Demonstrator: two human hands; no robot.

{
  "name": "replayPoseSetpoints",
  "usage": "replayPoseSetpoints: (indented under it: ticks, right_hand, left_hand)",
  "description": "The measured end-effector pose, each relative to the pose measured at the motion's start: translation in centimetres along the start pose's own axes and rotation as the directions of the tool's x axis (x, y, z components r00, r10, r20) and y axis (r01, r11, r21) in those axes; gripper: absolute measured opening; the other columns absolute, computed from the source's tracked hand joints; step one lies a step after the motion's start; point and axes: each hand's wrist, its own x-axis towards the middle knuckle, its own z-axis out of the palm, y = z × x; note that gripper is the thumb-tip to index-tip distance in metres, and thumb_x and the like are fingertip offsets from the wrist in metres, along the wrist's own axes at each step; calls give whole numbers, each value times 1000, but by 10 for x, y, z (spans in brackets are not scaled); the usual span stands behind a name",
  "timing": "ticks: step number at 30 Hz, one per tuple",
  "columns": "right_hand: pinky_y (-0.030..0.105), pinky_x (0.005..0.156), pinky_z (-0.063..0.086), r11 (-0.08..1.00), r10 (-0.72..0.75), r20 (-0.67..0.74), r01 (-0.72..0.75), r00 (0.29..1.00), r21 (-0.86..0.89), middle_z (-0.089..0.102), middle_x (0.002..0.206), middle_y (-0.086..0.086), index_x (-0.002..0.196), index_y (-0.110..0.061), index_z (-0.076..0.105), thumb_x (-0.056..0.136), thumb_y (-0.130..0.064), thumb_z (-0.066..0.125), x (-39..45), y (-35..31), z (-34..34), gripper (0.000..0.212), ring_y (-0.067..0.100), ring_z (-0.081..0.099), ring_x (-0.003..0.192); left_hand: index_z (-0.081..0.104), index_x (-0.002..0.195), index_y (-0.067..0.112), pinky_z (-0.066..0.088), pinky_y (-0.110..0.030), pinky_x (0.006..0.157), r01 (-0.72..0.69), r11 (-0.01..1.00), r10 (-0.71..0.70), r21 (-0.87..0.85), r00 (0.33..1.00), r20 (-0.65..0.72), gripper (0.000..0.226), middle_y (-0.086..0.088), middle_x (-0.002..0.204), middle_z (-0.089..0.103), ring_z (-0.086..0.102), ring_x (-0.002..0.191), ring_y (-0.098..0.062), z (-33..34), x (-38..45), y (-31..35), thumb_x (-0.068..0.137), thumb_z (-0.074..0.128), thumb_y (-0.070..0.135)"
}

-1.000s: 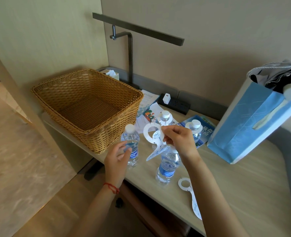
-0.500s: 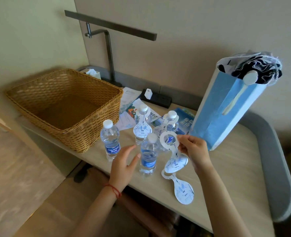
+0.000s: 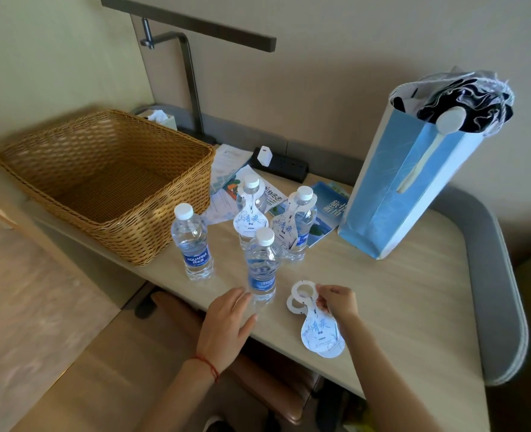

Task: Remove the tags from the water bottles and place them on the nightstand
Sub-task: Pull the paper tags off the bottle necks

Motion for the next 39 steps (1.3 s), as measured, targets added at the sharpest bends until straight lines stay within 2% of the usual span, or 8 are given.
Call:
replayPoseSetpoints:
  ticks: [10,15,21,27,30,33,36,39]
  right_hand:
    - [25,52,36,989,-12,-15,9,1000,-149,50,40,-4,47,-13,60,77,-2,56,11,5,7,32,14,41,46]
    - [34,80,49,975,-122,-38,112,992,-194,68,80,3,86,-8,73,81,-10,60,9,-8,4,14,22,62,79]
    - [33,71,49,951,-282,14,282,959,-126,67,72,-1,83,-8,71,85,-14,61,-4,-44,9,12,13,62,61]
    - [32,72,51,911,-403,61,407,913,-70,67,72,-4,76,-19,67,86,-17,59,-21,-86,13,13,13,63,65]
    - [30,66,50,901,-430,51,432,901,-38,67,73,-6,81,-15,69,87,-17,58,-25,-104,14,13,13,63,67]
    - [26,63,49,891,-453,26,453,891,-2,67,73,-4,72,-23,66,87,-17,58,-24,-118,15,18,10,62,65]
    - [22,61,50,879,-477,-26,477,879,-9,67,74,1,73,-21,66,87,-16,58,-17,-128,15,17,7,61,61]
    - [25,63,51,878,-477,-94,479,874,0,67,70,0,68,-24,66,86,-15,58,-9,-137,14,22,10,61,61]
  left_hand:
    - [59,110,11,48,-31,89,16,1000,-16,-4,1000,-19,38,-8,111,63,58,105,-21,-4,-2,1,83,46,34]
    - [60,112,5,46,-34,92,58,998,-60,-27,995,-78,43,-12,113,63,59,107,-25,-11,5,-2,84,45,35]
    - [58,115,2,37,-34,97,103,991,-116,-84,979,-168,42,-17,119,60,55,112,-29,-25,22,-2,85,51,30]
    - [56,118,4,39,-30,94,82,988,-112,-132,965,-238,37,-15,121,58,53,114,-27,-37,46,-2,85,59,21]
    - [55,119,4,40,-30,93,61,989,-98,-138,955,-278,37,-15,123,58,52,116,-26,-45,64,-4,85,62,15]
    - [55,119,3,42,-31,95,11,988,-58,-155,953,-297,36,-14,123,58,51,116,-24,-55,87,-4,85,61,14]
    - [55,119,1,41,-31,96,-59,984,8,-171,959,-283,35,-17,122,57,52,116,-27,-63,116,-4,86,60,13]
    - [56,117,-1,43,-32,96,-129,971,76,-200,964,-255,35,-18,119,59,55,113,-29,-67,147,-2,85,61,10]
